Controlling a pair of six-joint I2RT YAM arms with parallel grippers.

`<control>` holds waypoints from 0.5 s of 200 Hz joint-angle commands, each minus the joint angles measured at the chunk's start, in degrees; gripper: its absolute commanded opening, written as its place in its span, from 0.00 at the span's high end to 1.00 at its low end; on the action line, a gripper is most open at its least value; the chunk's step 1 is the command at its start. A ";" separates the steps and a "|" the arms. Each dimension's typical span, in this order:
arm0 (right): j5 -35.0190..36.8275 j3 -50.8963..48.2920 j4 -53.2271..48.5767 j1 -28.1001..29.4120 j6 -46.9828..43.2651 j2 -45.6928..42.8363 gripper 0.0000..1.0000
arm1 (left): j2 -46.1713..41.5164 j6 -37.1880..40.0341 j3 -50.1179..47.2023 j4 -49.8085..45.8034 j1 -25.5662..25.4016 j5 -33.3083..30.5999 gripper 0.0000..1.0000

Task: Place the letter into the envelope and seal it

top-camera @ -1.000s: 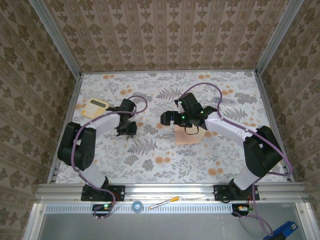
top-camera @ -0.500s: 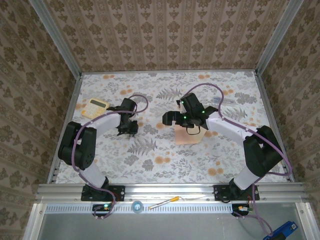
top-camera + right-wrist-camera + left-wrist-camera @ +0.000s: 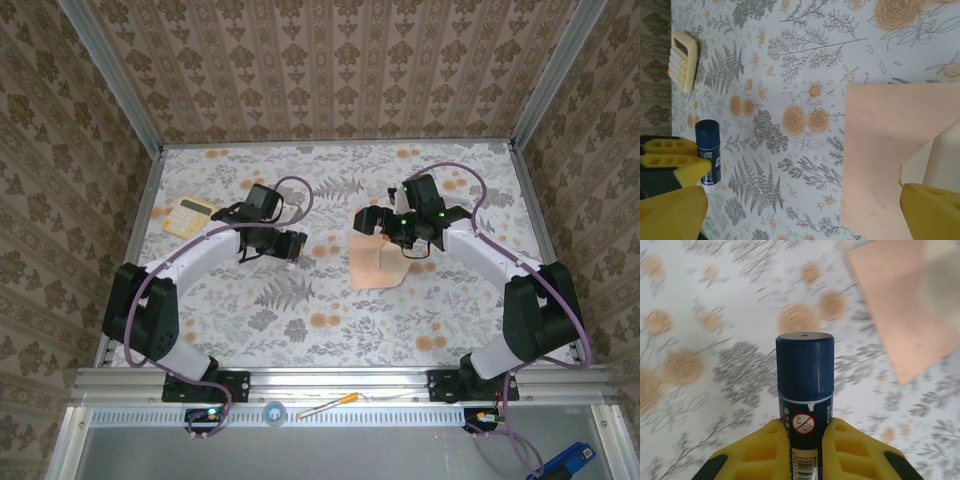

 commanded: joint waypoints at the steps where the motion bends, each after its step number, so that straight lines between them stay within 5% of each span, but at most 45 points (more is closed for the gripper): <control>1: -4.54 -0.93 0.44 0.11 -1.59 -2.13 0.00 | -1.15 2.38 1.96 1.03 0.12 7.83 0.92; 100: -12.90 -0.08 3.49 0.52 -0.42 0.74 0.04 | -1.49 4.45 4.46 0.27 -1.11 12.94 0.92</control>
